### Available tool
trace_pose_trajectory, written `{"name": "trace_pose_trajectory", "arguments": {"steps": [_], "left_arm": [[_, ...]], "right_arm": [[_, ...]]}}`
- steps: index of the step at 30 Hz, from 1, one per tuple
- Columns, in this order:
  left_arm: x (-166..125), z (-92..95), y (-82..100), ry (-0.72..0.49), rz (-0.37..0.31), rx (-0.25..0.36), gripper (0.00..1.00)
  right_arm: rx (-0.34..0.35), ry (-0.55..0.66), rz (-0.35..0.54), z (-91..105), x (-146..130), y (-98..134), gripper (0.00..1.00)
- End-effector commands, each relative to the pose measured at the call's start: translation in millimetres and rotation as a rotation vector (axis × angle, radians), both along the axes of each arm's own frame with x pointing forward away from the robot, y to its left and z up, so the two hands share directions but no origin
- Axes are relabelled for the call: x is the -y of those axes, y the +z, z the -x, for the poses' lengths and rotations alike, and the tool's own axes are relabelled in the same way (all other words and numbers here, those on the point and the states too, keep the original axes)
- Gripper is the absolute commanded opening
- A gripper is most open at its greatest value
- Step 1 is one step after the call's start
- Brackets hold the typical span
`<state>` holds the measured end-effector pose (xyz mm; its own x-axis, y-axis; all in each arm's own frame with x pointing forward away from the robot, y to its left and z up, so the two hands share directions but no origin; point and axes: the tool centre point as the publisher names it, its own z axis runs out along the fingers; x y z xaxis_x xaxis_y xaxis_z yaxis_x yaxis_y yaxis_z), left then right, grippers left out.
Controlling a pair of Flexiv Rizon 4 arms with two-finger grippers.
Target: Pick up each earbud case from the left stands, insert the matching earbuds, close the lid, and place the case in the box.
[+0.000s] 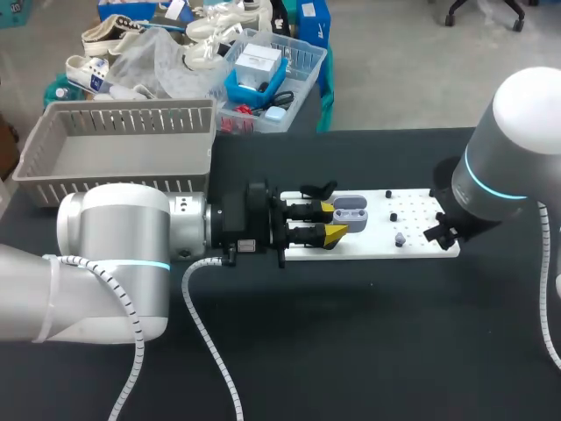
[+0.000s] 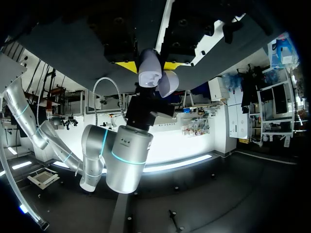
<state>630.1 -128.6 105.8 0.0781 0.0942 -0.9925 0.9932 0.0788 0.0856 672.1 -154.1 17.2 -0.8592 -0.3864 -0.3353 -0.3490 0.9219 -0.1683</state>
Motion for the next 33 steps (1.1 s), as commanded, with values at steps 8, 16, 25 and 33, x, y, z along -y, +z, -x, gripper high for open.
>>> {"name": "trace_pose_trajectory", "arguments": {"steps": [8, 16, 25, 33], "left_arm": [[1, 0.7, -0.4, 0.005, 0.001, 0.002, 0.0], [1, 0.7, -0.4, 0.005, 0.001, 0.002, 0.0], [1, 0.7, -0.4, 0.005, 0.001, 0.002, 0.0], [1, 0.7, -0.4, 0.005, 0.001, 0.002, 0.0]], "right_arm": [[0.006, -0.005, 0.005, -1.7, 0, -4, 0.28], [0.005, -0.005, 0.006, -1.4, 1, -3, 0.0], [0.035, 0.024, 0.003, 9.5, -4, 26, 0.0], [0.071, 0.042, -0.039, 22.6, -15, 68, 0.0]]}}
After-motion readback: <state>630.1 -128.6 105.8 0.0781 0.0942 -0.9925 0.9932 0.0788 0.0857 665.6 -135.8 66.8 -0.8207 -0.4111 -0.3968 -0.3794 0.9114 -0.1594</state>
